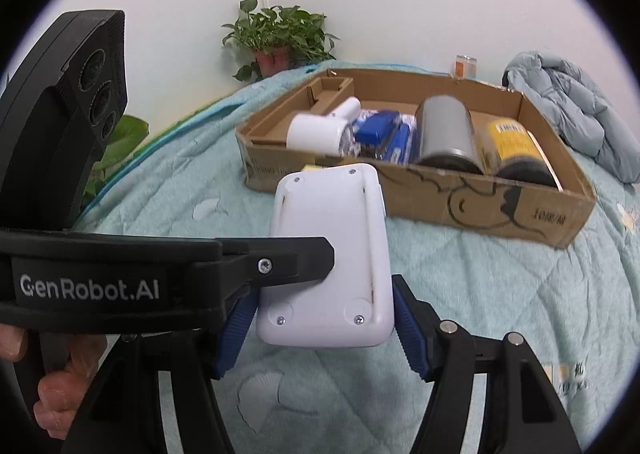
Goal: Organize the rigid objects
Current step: 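Lift the white case and lower it into the box's end compartment, then open both grippers and move toward the pastel Rubik's cube, then grasp the pastel Rubik's cube with both grippers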
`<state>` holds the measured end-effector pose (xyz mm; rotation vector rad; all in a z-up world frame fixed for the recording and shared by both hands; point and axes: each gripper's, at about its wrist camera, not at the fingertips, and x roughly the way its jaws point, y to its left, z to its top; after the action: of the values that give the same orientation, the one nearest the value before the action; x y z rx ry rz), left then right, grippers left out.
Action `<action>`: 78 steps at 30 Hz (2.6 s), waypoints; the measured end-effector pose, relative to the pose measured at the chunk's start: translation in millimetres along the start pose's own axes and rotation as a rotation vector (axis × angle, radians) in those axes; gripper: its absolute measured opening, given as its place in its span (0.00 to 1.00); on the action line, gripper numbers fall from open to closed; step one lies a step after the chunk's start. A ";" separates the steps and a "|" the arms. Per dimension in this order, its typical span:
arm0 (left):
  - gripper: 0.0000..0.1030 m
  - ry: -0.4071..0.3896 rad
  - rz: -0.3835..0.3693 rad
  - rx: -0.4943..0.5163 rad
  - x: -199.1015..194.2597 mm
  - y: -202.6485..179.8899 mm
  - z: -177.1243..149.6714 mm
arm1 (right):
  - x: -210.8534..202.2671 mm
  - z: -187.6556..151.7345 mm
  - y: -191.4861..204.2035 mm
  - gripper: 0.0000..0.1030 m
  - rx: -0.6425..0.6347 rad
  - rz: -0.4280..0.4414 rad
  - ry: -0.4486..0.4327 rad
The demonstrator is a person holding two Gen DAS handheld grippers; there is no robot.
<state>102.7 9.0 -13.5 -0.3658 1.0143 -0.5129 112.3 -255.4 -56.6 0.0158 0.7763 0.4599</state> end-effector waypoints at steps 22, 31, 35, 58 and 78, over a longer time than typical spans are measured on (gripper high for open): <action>0.33 -0.026 0.064 0.079 -4.2 39.4 170.5 | 60.3 118.4 -7.7 0.63 0.091 0.049 -0.053; 0.33 -0.007 0.130 0.010 -3.1 107.0 222.2 | 117.6 159.9 10.0 0.63 0.078 0.134 0.024; 0.31 0.018 0.170 -0.022 6.2 140.8 235.2 | 142.9 167.0 14.1 0.65 0.094 0.187 0.109; 1.00 -0.398 0.396 0.184 -49.4 74.7 112.1 | 62.1 94.9 -22.6 1.00 0.069 -0.081 -0.017; 0.99 -0.158 0.152 0.024 7.2 55.4 71.7 | 46.6 58.9 -37.9 1.00 0.027 -0.018 0.040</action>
<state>181.4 54.5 -12.3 -0.3009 0.8742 -0.3530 196.2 -261.6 -52.4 0.0251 0.8211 0.4340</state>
